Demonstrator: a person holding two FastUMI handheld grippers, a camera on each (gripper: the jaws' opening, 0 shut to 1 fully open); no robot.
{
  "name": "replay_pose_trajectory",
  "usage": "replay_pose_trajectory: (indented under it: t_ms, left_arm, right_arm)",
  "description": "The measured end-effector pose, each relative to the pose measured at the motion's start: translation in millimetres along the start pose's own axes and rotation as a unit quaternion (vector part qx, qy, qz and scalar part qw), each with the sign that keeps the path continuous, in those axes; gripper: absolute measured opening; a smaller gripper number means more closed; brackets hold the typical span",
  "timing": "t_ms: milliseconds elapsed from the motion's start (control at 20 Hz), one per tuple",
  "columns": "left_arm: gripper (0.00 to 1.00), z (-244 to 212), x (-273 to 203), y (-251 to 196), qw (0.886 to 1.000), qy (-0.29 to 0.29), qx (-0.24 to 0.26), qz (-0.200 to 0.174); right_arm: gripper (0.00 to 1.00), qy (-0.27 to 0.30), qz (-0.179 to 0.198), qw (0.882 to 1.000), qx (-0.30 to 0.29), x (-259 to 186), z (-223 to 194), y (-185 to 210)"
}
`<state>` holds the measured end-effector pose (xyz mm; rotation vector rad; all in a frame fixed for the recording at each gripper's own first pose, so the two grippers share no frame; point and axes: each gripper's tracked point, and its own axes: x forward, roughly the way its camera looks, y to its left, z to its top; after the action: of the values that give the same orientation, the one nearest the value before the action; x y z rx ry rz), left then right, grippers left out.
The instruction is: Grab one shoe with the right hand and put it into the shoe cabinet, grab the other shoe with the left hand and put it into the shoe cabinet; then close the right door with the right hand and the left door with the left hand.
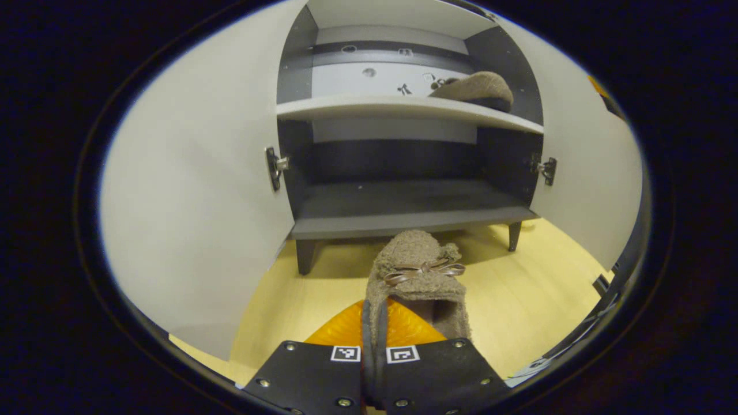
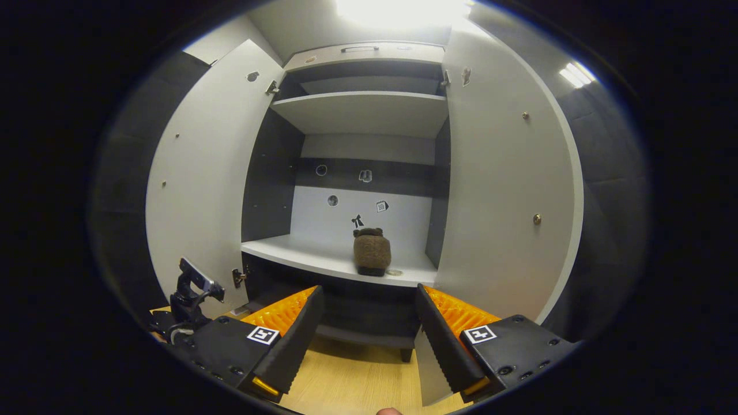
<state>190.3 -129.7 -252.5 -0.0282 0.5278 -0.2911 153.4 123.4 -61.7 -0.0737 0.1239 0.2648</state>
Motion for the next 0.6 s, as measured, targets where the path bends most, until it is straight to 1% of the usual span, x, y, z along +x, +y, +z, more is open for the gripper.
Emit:
replay_pose_trajectory:
  t_ms: [100,250,450,600]
  left_arm:
    - [0.01,23.6,-13.1,-0.6,1.000,-0.028,0.001,0.000]
    - [0.01,66.9,-27.7,0.1,0.998,-0.068,-0.010,-0.001]
    - [0.01,120.5,-60.0,3.0,0.993,-0.119,-0.025,-0.011]
    - [0.01,162.4,-66.8,-0.4,0.988,-0.153,-0.032,-0.014]
  right_arm:
    - [1.00,-0.002,0.002,1.000,-0.001,-1.9,1.7,2.7]
    - [1.00,-0.005,0.003,1.000,0.000,-4.2,4.3,4.4]
    - [1.00,-0.007,0.001,1.000,0.002,-6.4,6.5,2.7]
    - [1.00,-0.006,0.001,1.000,0.004,-7.1,5.8,2.3]
